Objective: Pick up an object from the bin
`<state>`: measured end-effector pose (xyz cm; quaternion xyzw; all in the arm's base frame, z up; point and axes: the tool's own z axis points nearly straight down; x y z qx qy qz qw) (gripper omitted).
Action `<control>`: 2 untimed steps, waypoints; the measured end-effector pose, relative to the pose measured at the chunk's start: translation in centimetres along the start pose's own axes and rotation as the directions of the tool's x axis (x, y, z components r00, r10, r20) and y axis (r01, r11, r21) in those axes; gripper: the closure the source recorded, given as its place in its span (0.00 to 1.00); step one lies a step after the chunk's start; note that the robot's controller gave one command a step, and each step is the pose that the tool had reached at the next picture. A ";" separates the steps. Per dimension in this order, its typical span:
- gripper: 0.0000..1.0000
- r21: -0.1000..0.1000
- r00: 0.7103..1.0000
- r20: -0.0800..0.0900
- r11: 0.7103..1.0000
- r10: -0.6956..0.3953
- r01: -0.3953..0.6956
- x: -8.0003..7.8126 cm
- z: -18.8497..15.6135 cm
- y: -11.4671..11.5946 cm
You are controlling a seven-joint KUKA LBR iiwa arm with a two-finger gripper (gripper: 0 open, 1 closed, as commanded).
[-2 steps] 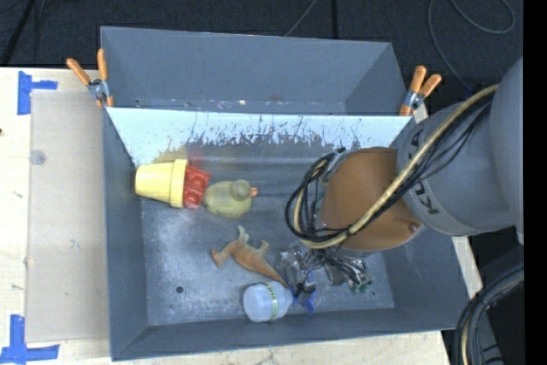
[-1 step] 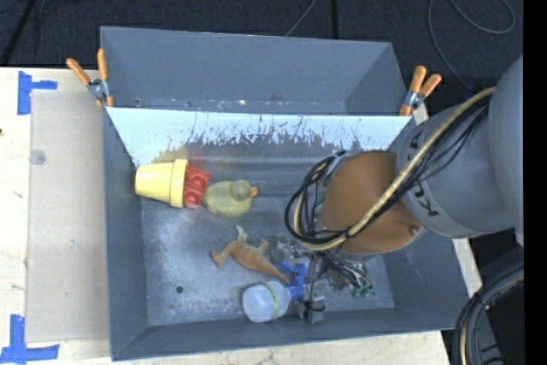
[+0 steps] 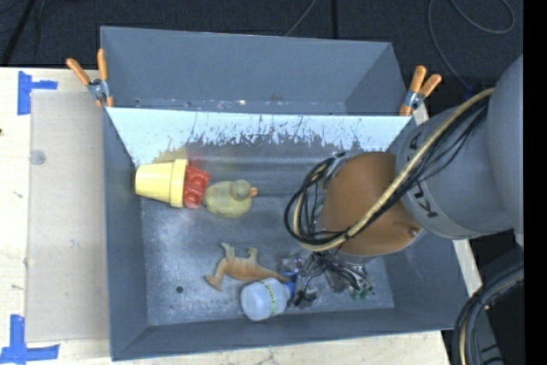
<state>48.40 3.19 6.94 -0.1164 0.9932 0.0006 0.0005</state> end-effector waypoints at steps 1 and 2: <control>1.00 0.000 1.000 0.000 1.000 0.001 -0.001 0.0 0.0 0.0; 1.00 0.000 0.997 0.000 0.997 0.072 -0.072 0.4 -13.7 -0.2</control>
Offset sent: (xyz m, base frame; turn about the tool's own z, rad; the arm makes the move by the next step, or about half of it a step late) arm -0.0036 -0.0033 0.1380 0.0736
